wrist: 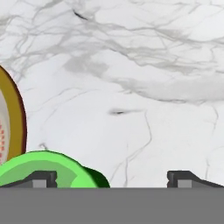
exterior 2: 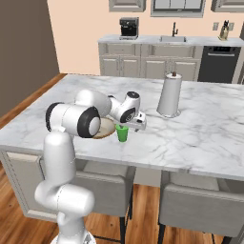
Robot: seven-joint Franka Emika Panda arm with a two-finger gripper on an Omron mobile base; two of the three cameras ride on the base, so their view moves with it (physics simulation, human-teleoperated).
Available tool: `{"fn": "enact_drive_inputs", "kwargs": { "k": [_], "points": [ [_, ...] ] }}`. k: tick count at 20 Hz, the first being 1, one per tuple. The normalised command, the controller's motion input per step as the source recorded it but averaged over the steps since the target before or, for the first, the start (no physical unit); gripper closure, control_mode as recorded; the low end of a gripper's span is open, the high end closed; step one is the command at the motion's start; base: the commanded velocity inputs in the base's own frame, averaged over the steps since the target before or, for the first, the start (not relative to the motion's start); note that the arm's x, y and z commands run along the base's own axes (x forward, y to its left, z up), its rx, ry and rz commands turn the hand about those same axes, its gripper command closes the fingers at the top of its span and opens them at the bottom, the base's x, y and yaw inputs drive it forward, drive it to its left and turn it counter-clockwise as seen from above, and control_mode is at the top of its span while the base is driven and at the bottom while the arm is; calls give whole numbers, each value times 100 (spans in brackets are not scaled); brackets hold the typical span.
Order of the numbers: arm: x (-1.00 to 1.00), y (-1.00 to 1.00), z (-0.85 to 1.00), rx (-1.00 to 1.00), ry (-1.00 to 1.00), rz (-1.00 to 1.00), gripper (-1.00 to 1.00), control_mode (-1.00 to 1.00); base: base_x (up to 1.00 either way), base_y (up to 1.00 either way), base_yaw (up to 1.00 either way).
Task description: Place the cup inside the bowl on the dining table and move the bowl to any counter.
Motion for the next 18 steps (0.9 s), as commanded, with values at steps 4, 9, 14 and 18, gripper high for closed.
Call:
{"fn": "enact_drive_inputs", "kwargs": {
  "k": [4,9,14,18],
  "points": [
    [0,0,0,0,0,0,100,-100,0,0,0],
    [0,0,0,0,0,0,100,-100,0,0,0],
    [1,0,0,0,0,0,100,-100,0,0,0],
    [0,0,2,0,-4,0,100,-100,0,0,0]
  ]
}}
